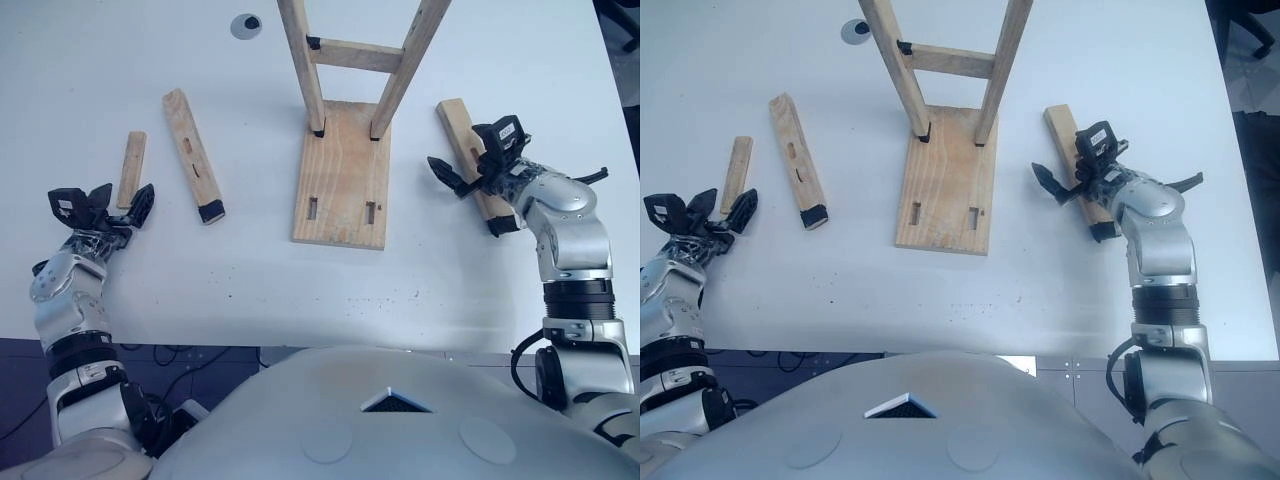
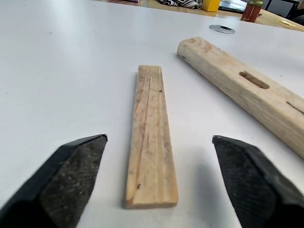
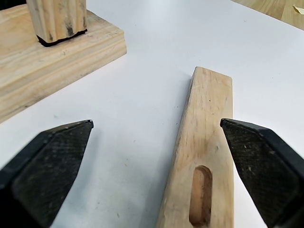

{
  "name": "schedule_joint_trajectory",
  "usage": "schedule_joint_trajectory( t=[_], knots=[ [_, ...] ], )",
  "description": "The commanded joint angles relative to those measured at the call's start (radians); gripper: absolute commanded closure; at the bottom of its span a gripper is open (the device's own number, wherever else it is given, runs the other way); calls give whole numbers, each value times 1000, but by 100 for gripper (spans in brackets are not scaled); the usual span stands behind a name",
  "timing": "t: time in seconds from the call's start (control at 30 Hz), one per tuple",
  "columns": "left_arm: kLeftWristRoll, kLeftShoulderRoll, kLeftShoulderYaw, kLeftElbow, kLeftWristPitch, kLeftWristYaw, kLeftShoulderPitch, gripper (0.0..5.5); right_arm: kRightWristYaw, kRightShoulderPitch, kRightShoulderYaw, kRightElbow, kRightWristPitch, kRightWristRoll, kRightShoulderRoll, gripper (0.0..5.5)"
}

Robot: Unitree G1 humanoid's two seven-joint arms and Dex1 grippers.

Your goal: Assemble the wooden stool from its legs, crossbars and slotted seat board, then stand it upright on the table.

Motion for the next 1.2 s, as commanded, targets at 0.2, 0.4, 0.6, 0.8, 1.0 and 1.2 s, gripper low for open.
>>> schedule_joint_trajectory(
  t=[0.2, 0.4, 0.6, 0.8, 1.0, 1.2],
  knots=[
    [45, -27, -54, 39, 0, 15, 14, 286, -6, -31, 16, 34, -16, -17, 0, 55],
    [52, -29, -69, 72, -20, 27, 3, 390, -6, -39, 9, 41, -19, -13, -2, 55],
    [66, -32, -82, 93, -40, 31, -8, 426, -4, -55, 9, 50, -21, -13, -3, 55],
    [-4, -43, -5, -73, -130, 143, -157, 426, 13, -65, -36, 26, -13, 42, 1, 55],
    [-98, -41, -83, -417, 37, 223, -466, 426, 54, -105, -133, -76, 39, 233, 43, 109],
    [-137, -183, -320, -695, 170, 248, -604, 426, -25, -229, -286, -312, 269, 632, 114, 210]
  ],
)
